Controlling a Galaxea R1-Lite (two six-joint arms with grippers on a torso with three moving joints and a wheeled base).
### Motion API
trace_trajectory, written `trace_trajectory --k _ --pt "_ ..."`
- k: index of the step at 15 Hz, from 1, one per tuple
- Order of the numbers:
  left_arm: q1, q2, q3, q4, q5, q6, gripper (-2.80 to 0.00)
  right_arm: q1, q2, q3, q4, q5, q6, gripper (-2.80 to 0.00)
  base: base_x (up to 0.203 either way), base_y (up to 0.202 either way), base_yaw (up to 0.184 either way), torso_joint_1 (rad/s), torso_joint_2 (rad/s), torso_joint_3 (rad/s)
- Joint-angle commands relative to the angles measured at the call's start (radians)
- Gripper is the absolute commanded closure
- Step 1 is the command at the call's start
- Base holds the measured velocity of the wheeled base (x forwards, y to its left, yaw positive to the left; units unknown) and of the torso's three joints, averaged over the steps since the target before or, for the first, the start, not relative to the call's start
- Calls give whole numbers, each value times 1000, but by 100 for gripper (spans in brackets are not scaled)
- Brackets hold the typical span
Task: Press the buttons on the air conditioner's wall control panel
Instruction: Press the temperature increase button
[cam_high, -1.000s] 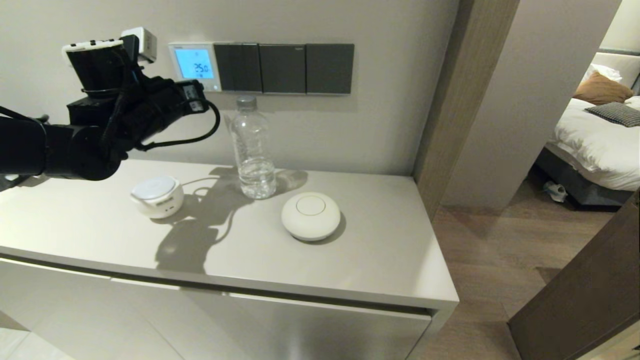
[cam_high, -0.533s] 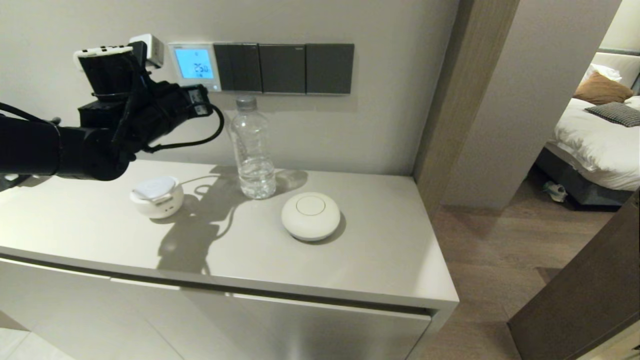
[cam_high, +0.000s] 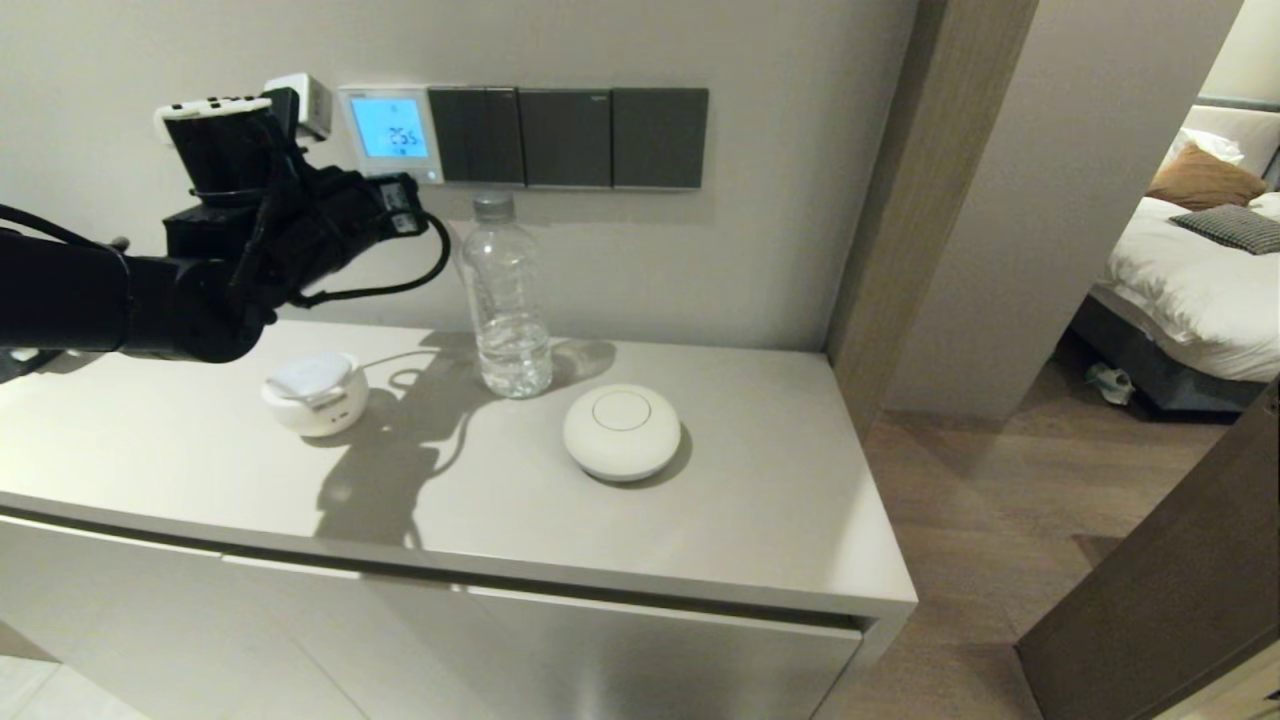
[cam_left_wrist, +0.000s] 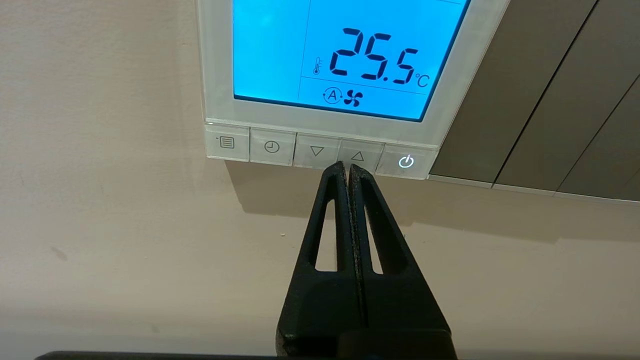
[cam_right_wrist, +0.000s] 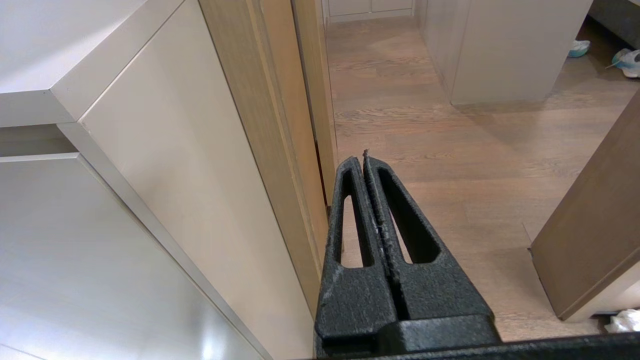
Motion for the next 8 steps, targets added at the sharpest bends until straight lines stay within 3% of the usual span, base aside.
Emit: trace_trajectory --k 1,8 --pt "0 -27 10 -6 1 -1 0 0 0 3 0 0 0 0 0 0 0 0 0 0" --pt "0 -67 32 -4 -1 -2 0 0 0 2 0 0 0 0 0 0 0 0 0 0"
